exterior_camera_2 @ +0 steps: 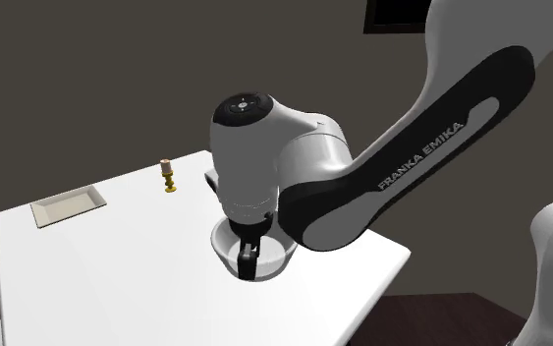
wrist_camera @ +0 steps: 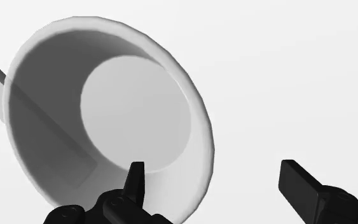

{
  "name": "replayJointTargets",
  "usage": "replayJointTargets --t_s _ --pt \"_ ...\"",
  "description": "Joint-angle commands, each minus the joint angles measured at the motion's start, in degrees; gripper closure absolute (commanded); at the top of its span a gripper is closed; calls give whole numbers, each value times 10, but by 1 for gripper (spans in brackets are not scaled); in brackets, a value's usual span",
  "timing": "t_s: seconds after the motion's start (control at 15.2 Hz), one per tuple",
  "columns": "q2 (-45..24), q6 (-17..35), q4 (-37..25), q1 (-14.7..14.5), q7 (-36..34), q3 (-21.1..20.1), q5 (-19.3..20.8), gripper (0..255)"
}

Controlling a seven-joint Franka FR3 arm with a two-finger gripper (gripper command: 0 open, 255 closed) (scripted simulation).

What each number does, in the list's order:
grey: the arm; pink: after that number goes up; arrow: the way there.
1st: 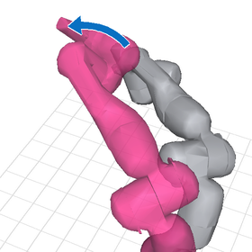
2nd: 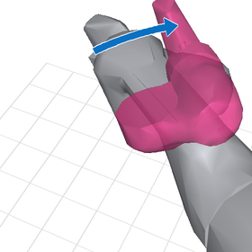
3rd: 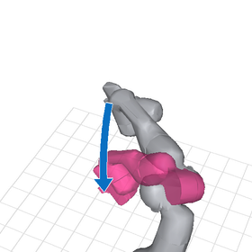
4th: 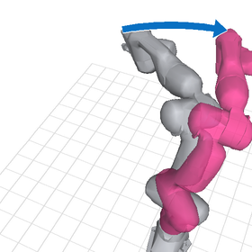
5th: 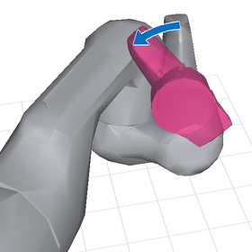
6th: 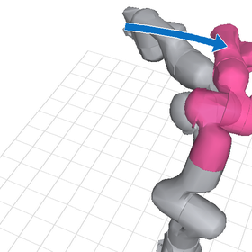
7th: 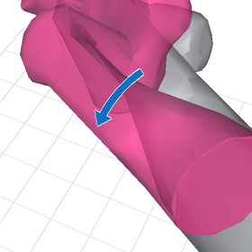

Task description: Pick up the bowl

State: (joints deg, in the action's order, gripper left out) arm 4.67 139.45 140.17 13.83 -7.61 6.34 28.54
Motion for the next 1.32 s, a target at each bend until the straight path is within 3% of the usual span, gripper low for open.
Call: replayJointTargets --t_s 0.0,0.66,0.73,1.25 --pt "-43 26 -15 8 -15 5 27 0" --pt "-111 87 -18 13 -58 15 71 0" --pt "-111 87 -19 13 -58 15 71 255" --pt "-112 87 -19 12 -59 15 71 255"
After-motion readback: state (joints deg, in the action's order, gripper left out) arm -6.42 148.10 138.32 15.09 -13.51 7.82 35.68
